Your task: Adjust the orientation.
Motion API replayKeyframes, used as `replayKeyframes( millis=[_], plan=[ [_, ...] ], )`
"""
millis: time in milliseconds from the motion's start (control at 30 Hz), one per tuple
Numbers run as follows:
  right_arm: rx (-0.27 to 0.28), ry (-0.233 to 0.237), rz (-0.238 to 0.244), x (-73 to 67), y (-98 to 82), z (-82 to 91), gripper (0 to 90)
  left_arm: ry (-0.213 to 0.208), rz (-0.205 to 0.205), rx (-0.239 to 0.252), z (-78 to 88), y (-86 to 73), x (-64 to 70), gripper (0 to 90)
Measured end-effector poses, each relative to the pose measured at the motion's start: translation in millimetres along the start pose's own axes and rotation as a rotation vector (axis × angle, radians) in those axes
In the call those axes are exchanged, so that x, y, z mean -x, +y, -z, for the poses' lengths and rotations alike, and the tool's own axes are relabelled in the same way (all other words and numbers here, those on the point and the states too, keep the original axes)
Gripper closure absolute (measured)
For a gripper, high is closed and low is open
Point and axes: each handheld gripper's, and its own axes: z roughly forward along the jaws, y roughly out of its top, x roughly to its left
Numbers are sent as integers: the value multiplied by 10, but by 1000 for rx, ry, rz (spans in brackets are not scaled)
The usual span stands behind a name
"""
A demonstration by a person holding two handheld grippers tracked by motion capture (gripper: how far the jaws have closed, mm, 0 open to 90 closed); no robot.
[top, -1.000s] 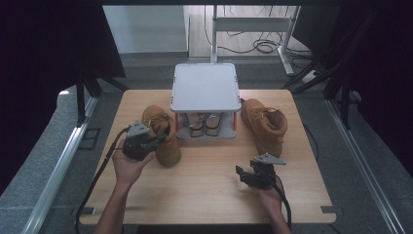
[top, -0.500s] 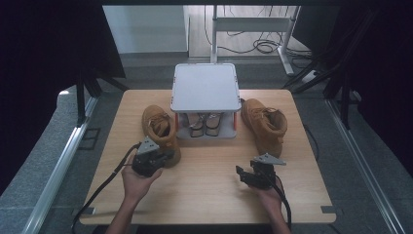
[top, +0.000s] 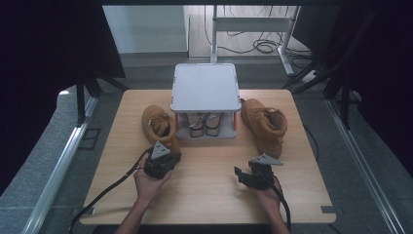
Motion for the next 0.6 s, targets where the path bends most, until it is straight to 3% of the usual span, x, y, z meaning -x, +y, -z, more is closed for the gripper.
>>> replayKeyframes(
  millis=[333, 600],
  plan=[
    [-6, 1, 5, -10, -9, -18, 348, 40, 12, 13, -163, 11, -97, 898],
    [-17, 1, 7, -23, -21, -40, 347, 60, -5, 1, -292, 103, -60, 899]
  ],
)
